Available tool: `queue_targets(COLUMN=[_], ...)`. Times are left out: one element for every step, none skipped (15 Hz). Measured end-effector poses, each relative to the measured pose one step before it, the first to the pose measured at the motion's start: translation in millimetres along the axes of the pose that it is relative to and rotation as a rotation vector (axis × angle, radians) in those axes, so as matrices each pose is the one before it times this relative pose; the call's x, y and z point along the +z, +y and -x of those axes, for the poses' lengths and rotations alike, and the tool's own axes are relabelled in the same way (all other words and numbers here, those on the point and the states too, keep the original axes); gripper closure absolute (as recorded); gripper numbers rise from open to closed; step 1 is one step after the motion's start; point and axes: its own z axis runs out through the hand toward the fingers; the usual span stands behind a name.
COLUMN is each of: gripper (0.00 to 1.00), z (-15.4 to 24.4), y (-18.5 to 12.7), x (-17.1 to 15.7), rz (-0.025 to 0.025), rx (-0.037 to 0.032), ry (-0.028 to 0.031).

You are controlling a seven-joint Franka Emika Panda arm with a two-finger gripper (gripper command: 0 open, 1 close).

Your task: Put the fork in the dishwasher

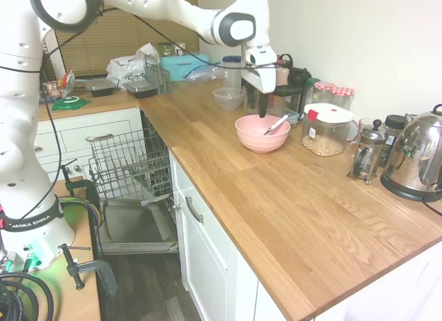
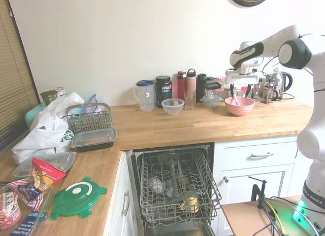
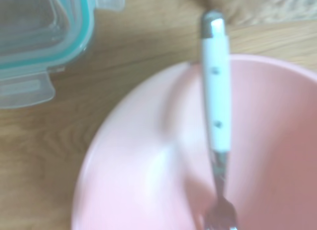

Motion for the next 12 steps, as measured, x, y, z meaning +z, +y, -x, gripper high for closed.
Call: queue_targets(gripper=[0.00, 0.00, 0.00, 0.00, 0.00, 0.00, 0.00, 0.00, 0.00, 1.00, 1.00, 1.00], z=[-2.77, -3.71, -4.65, -4.82, -5.03, -4.31, -2.72, -1.07, -0.65, -0.13, -0.65, -1.56], y=[-4.16, -2.55, -1.55, -1.04, -1.87, -1.93, -2.33, -2.40, -2.49, -1.99, -1.03, 0.32], x=[9.54, 8.73, 7.93, 5.90, 5.02, 4.32, 3.29, 2.26, 0.53, -0.28, -1.32, -1.26], rz=[0.00511, 0.00444, 0.00752, 0.00873, 0.00455, 0.00497, 0.00357, 0.00339, 0.00103, -0.00177, -0.00258, -0.00128], rx=[0.00316, 0.00672, 0.00758, 0.00737, 0.00679, 0.00548, 0.00280, 0.00001, -0.00098, -0.00129, 0.00005, 0.00210], ry=[-0.00481, -0.00622, -0.00602, -0.00473, -0.00258, -0.00261, -0.00268, -0.00196, -0.00016, 0.00170, 0.00319, 0.00320])
